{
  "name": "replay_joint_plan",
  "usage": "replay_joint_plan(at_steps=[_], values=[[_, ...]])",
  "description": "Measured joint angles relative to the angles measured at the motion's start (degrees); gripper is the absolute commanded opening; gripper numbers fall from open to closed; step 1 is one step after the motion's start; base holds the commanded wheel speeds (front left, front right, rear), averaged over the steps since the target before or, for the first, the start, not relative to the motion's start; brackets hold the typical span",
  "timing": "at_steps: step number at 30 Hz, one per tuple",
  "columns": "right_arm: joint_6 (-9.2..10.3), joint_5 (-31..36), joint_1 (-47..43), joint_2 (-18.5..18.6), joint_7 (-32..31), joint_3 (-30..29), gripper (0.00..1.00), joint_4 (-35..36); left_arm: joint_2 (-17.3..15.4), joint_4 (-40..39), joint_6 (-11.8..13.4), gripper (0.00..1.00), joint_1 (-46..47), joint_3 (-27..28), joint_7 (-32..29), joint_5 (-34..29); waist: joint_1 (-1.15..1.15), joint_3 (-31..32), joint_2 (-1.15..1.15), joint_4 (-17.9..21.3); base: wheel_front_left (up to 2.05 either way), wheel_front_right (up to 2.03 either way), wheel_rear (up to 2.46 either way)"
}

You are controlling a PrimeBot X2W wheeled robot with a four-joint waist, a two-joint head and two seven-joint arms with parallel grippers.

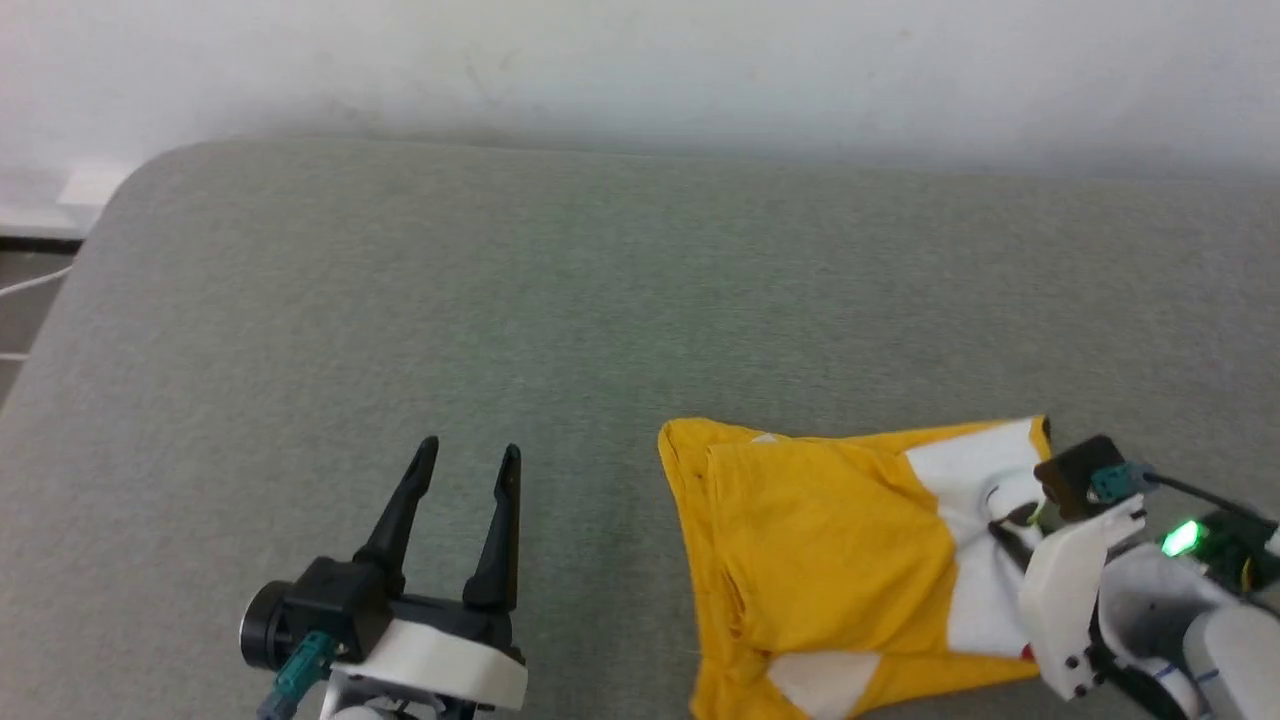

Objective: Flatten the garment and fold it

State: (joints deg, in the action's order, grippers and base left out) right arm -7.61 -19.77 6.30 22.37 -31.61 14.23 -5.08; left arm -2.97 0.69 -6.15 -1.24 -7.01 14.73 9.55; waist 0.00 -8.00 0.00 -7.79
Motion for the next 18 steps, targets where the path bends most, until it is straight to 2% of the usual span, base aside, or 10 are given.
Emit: replay_joint_plan(at_steps=[7, 11, 15, 18], values=[[0.0, 2.4, 8.5, 14.8, -2.6, 8.6, 0.0, 4.8, 0.0, -0.2, 0.8, 1.0, 3.3, -1.8, 0.0, -0.2, 0.0, -1.1, 0.0, 7.7, 0.0, 0.0, 0.0], [-0.02, 2.5, 12.2, 23.1, -1.9, 10.6, 0.0, 4.6, 0.1, -0.2, 0.7, 1.0, 6.4, -2.3, 0.0, -1.0, 0.0, -2.7, 0.0, 12.1, 0.0, 0.0, 0.0], [-0.01, 2.4, 15.4, 28.0, 1.6, 10.0, 0.0, 1.5, 0.1, -0.1, 0.6, 1.0, 9.5, -3.0, 0.0, -2.3, 0.0, -5.6, 0.0, 15.5, 0.0, 0.0, 0.0], [-0.01, 2.1, 16.5, 29.9, 5.3, 8.1, 0.0, -2.8, 0.1, 0.5, 0.1, 1.0, 11.5, -4.5, 0.0, -3.7, 0.0, -8.5, 0.0, 17.3, 0.0, 0.0, 0.0]])
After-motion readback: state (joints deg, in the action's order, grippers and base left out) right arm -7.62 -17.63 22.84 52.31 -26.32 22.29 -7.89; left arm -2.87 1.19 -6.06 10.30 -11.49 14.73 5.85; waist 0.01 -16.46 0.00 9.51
